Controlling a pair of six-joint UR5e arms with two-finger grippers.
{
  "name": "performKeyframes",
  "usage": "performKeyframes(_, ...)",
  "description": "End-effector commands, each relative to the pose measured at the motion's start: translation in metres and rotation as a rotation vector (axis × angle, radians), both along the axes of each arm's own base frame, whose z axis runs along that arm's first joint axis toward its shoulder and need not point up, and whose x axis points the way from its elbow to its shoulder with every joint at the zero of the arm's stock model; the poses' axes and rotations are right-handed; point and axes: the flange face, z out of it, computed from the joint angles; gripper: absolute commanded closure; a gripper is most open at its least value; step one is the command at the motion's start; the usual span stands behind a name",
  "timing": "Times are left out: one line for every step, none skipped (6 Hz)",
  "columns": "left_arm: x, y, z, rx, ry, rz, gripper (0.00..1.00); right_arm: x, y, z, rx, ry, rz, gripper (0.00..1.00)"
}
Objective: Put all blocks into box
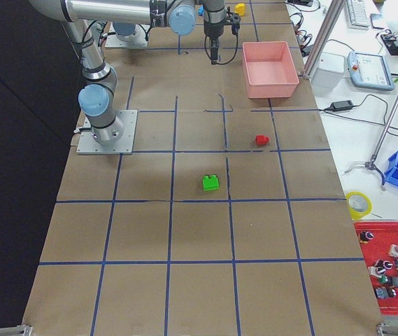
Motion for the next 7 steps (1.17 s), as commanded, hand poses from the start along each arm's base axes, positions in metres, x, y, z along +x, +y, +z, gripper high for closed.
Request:
performKeyframes(0.114, 0.036, -0.029, 0.032, 0.027, -0.232, 0.01, -0.004, -0.001, 0.0, -0.001, 0.012, -0.007, 0.0)
performKeyframes(0.125, 0.042, -0.034, 0.024, 0.029, -0.407, 0.01, -0.015, -0.003, -0.002, 0.005, 0.012, -0.024, 0.0)
performKeyframes(0.128, 0.043, -0.034, 0.041, 0.011, -0.586, 0.01, -0.044, -0.005, -0.009, 0.03, 0.027, 0.009, 0.0)
performKeyframes(0.131, 0.042, -0.033, 0.035, -0.014, -0.625, 0.01, -0.112, -0.013, -0.008, 0.011, 0.062, 0.06, 0.0)
performKeyframes(0.138, 0.037, -0.053, 0.034, -0.015, -0.617, 0.01, -0.196, -0.011, -0.016, 0.02, 0.055, 0.075, 0.0)
performKeyframes(0.139, 0.037, -0.08, 0.013, -0.042, -0.619, 0.01, -0.271, 0.0, -0.028, 0.016, 0.05, 0.071, 0.0)
performKeyframes(0.136, 0.041, -0.109, -0.004, -0.066, -0.609, 0.01, -0.305, -0.002, -0.036, -0.017, 0.084, 0.031, 0.0)
